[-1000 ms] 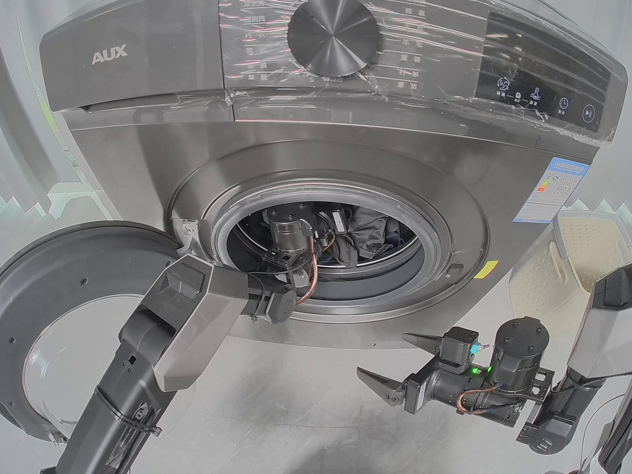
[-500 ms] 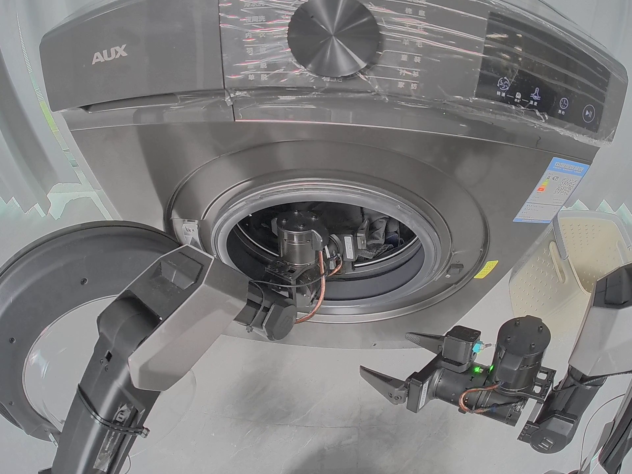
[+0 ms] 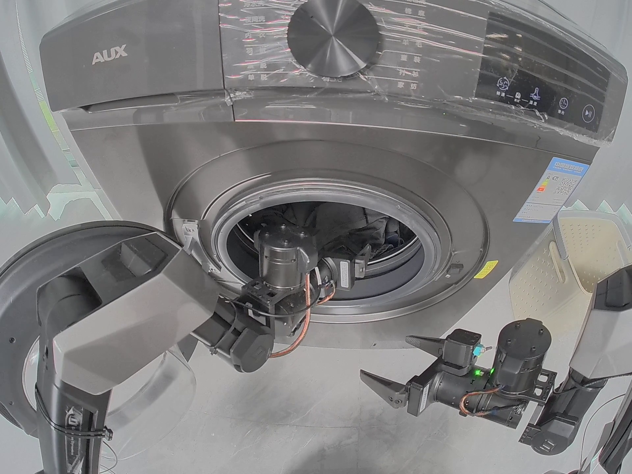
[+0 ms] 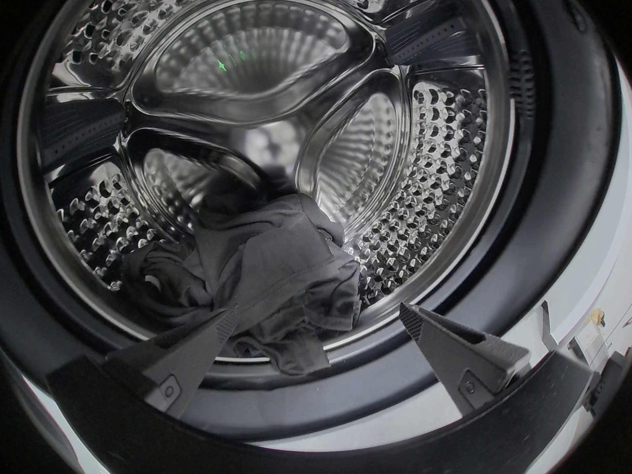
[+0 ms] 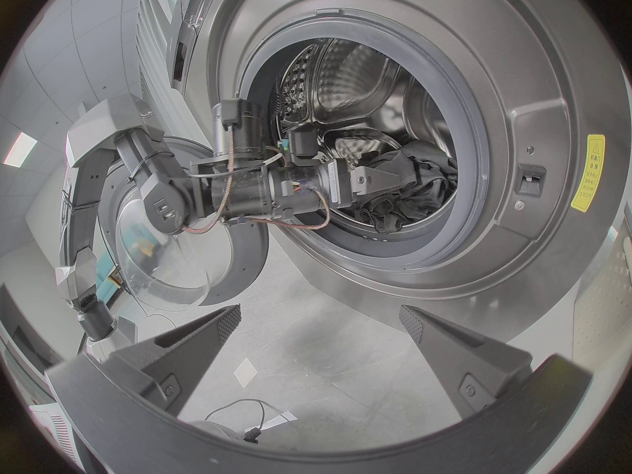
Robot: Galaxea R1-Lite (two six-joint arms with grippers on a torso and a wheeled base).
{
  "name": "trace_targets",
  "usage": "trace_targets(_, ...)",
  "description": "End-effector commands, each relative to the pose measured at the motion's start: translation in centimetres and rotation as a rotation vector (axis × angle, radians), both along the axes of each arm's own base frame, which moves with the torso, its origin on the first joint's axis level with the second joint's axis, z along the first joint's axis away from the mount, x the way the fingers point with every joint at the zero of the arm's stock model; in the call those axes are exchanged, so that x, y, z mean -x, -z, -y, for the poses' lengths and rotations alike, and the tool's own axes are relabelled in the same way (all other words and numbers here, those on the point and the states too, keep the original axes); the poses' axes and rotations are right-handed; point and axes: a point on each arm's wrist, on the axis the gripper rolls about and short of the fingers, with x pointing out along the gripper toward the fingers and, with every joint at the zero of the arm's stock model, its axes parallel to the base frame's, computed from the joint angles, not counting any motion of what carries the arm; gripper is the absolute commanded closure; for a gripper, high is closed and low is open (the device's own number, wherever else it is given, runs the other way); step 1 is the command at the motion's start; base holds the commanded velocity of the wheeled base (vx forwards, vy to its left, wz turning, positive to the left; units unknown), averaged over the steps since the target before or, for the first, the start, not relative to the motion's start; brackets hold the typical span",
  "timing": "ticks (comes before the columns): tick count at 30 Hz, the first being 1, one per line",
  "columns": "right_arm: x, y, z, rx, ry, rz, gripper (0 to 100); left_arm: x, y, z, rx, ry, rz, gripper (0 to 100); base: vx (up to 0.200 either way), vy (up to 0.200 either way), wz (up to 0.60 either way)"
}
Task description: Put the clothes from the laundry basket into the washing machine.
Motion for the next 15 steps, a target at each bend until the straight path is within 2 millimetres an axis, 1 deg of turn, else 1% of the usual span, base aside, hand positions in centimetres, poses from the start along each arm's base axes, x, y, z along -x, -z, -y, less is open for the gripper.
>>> trace_targets(1,0.2,0.0,-0.1,-0.002,-0.005,-0.001,0,2.0,-0.2,-0.4,-0.006,0.02,-0.005,0,0.0,0.0,0.0)
trace_targets(4,0.2,0.0,-0.1,0.0,-0.005,-0.002,0,1.8,0.8,-0.3,-0.016,0.02,-0.02,0,0.0,0.0,0.0)
trace_targets(5,0.2,0.0,-0.1,0.001,-0.005,-0.003,0,1.4,1.7,-0.2,-0.023,0.015,-0.032,0,0.0,0.0,0.0)
trace_targets(9,0.2,0.0,-0.1,0.001,-0.005,-0.003,0,-0.8,3.9,-0.1,-0.024,-0.006,-0.038,0,0.0,0.0,0.0)
trace_targets(11,0.2,0.0,-0.1,0.001,-0.005,-0.003,0,-1.9,4.5,0.0,-0.016,-0.011,-0.029,0,0.0,0.0,0.0)
trace_targets(12,0.2,0.0,-0.1,0.001,-0.005,-0.003,0,-2.0,4.5,0.0,-0.015,-0.011,-0.028,0,0.0,0.0,0.0)
trace_targets(14,0.2,0.0,-0.1,-0.001,-0.004,-0.004,0,-3.4,5.1,0.5,0.001,-0.02,-0.009,0,0.0,0.0,0.0)
trace_targets(15,0.2,0.0,-0.1,-0.001,-0.004,-0.004,0,-3.6,5.3,0.5,0.001,-0.022,-0.009,0,0.0,0.0,0.0)
